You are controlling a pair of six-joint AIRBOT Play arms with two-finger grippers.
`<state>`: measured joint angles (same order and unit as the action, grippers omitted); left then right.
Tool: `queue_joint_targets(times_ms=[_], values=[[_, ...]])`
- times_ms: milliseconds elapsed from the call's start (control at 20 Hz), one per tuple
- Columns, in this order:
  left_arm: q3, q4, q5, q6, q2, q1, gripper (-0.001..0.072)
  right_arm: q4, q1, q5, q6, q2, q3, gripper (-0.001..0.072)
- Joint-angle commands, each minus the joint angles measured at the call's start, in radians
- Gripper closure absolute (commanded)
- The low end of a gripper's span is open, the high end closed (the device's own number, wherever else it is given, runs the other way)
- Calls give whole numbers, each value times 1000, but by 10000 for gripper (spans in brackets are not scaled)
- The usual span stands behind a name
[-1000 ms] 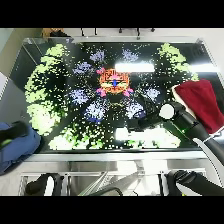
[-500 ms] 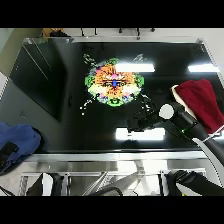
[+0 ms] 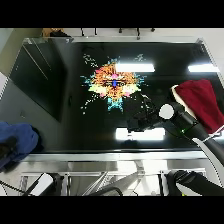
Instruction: Fold the shirts.
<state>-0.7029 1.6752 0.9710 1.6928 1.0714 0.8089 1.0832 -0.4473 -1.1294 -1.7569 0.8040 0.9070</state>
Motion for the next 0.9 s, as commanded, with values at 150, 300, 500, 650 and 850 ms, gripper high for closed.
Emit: queue_joint_targets(times_ms=[150, 300, 500, 650, 850], values=[[-352, -298, 78, -29, -176, -468, 692, 0, -1, 0, 0, 1, 0, 694], [-480, -552, -47, -76, -246, -788, 691, 0, -1, 0, 0, 0, 0, 694], [-545, -505, -65, -75, -175, -1183, 691, -7, -1, 0, 0, 1, 0, 694], [-545, -446, -80, -68, -31, -1363, 691, -7, -1, 0, 0, 1, 0, 694], [-546, -419, -154, -63, 179, -1448, 465, -8, -1, 16, 0, 1, 0, 694]])
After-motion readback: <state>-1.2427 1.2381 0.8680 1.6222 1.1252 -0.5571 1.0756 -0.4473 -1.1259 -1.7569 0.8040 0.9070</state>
